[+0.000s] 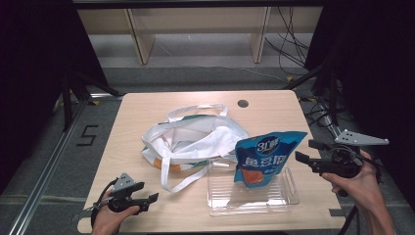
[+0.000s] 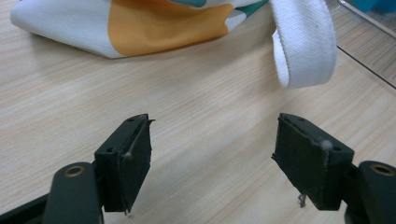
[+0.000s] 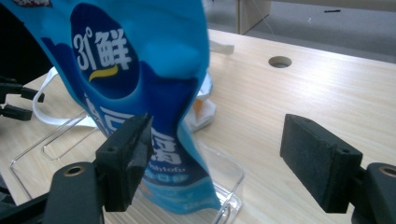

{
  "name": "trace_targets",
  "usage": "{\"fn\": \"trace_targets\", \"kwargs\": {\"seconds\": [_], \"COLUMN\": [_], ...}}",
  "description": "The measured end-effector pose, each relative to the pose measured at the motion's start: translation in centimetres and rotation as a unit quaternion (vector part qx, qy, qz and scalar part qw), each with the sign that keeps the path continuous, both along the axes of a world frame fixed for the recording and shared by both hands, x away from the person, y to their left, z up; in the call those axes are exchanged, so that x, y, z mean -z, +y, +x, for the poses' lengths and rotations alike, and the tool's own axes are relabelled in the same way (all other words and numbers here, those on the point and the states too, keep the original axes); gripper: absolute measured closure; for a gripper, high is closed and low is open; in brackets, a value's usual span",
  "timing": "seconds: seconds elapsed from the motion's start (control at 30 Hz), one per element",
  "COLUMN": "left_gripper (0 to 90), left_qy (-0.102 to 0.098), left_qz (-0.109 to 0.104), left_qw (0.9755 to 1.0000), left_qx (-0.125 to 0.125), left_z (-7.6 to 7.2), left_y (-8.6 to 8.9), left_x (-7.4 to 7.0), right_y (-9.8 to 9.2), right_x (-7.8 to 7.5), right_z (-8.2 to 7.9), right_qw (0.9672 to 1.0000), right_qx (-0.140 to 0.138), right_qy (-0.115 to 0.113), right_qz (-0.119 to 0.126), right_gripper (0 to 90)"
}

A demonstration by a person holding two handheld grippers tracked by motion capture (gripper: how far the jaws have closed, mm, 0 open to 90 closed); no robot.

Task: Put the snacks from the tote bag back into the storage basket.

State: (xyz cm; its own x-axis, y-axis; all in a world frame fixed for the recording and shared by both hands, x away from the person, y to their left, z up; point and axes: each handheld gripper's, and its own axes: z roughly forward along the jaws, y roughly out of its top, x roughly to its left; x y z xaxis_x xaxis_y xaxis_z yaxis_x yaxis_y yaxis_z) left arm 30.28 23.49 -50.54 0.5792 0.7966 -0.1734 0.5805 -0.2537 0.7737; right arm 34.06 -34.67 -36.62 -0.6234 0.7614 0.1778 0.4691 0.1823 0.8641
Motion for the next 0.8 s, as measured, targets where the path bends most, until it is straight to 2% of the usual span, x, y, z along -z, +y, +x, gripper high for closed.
{"fn": "trace_targets", "kwargs": {"seconds": [0.03, 0.13, 0.2, 0.23, 0.3, 0.4, 0.43, 0.5, 0.53, 0.57, 0.63, 0.67, 0.7, 0.8], "left_gripper": [26.4, 26.3, 25.9, 25.9, 25.9, 25.9, 25.9, 25.9, 25.9, 25.9, 25.9, 25.9, 25.9, 25.7], "left_qy": [0.0, -0.001, -0.001, 0.0, 0.0, -0.001, -0.001, 0.003, 0.003, 0.003, 0.002, 0.009, 0.003, 0.001], "left_qz": [0.0, 0.001, 0.0, 0.012, 0.0, 0.0, 0.0, 0.023, 0.022, 0.022, 0.015, 0.013, 0.002, 0.005], "left_qw": [1.0, 1.0, 1.0, 0.9999, 1.0, 1.0, 1.0, 0.9996, 0.9996, 0.9996, 0.9998, 0.9999, 1.0, 1.0], "left_qx": [0.0, 0.0, 0.001, 0.004, 0.0, 0.001, 0.001, 0.016, 0.015, 0.016, 0.01, 0.005, -0.001, 0.001], "left_z": [0.0, 0.0, 0.0, 0.1, 0.0, 0.0, 0.1, 0.0, 0.0, 0.0, 0.1, 0.0, 0.1, 0.2], "left_y": [0.0, 0.0, 0.0, 0.1, 0.0, 0.0, -0.1, 0.3, 0.2, 0.2, 0.1, 0.1, -0.1, 0.0], "left_x": [0.0, 0.0, 0.0, -0.1, 0.0, 0.0, 0.0, -0.2, -0.2, -0.2, -0.1, -0.2, -0.1, 0.0], "right_y": [0.0, 0.2, 0.1, 0.0, -0.3, -0.3, -0.4, -0.4, -0.5, -0.4, -0.3, -0.3, -0.2, -0.3], "right_x": [0.1, 0.6, 0.9, 1.1, 1.4, 1.6, 1.8, 2.0, 2.1, 2.0, 2.2, 2.2, 2.3, 2.4], "right_z": [0.0, -0.2, -0.3, -0.3, -0.8, -1.1, -1.3, -1.6, -1.5, -1.8, -1.9, -1.9, -1.9, -1.8], "right_qw": [1.0, 1.0, 1.0, 1.0, 0.9999, 0.9999, 0.9999, 0.9998, 0.9999, 0.9997, 0.9997, 0.9997, 0.9997, 0.9999], "right_qx": [-0.001, 0.001, 0.002, 0.0, 0.007, 0.005, 0.009, 0.012, 0.008, 0.014, 0.015, 0.015, 0.01, 0.011], "right_qy": [-0.006, 0.005, 0.008, 0.004, 0.01, 0.01, 0.01, 0.015, 0.008, 0.021, 0.021, 0.021, 0.018, 0.008], "right_qz": [-0.006, 0.002, -0.001, -0.001, 0.008, 0.009, 0.003, 0.007, 0.003, 0.006, 0.005, 0.005, 0.009, -0.003], "right_gripper": [26.2, 26.2, 26.2, 26.1, 26.1, 26.2, 26.2, 26.2, 26.2, 26.2, 26.2, 26.2, 26.2, 26.2]}}
